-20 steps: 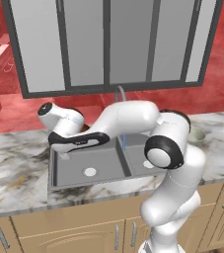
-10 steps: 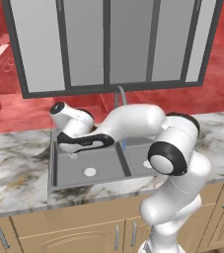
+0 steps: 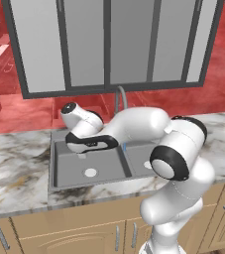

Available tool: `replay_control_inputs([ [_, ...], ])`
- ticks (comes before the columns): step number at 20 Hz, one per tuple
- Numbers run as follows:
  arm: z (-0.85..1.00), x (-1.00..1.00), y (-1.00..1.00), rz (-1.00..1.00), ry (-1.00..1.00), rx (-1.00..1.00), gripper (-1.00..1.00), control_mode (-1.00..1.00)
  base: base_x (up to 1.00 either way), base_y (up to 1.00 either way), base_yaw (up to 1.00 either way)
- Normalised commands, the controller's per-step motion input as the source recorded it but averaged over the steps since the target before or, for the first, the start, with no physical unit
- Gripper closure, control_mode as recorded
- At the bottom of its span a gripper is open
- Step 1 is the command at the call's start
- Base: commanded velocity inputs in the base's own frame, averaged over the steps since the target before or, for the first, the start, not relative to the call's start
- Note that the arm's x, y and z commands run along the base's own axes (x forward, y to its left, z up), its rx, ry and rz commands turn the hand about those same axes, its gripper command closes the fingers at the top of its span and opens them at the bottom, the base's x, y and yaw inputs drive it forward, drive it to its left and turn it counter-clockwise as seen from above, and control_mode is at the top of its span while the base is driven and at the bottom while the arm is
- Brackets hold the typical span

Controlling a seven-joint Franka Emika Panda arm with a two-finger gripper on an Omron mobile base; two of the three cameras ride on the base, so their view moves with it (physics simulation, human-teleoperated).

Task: Rinse each bowl for a few seconds and place them down in the sink or on the counter.

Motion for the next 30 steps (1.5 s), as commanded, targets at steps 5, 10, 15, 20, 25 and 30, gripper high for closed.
replay_control_inputs([
  [5, -0.04, 0.05, -0.27, 0.00, 0.01, 0.01, 1.00, -1.00, 0.00, 0.00, 0.00],
  [10, 0.00, 0.01, -0.23, 0.00, 0.00, 0.00, 1.00, -1.00, 0.00, 0.00, 0.00],
  [15, 0.00, 0.02, -0.22, 0.00, 0.00, 0.00, 1.00, -1.00, 0.00, 0.00, 0.00],
  [20, 0.00, 0.00, -0.23, 0.00, 0.00, 0.00, 1.00, -1.00, 0.00, 0.00, 0.00],
  [25, 0.00, 0.00, -0.27, 0.00, 0.00, 0.01, 1.00, -1.00, 0.00, 0.00, 0.00],
  [30, 0.00, 0.00, -0.26, 0.00, 0.00, 0.01, 1.00, -1.00, 0.00, 0.00, 0.00],
])
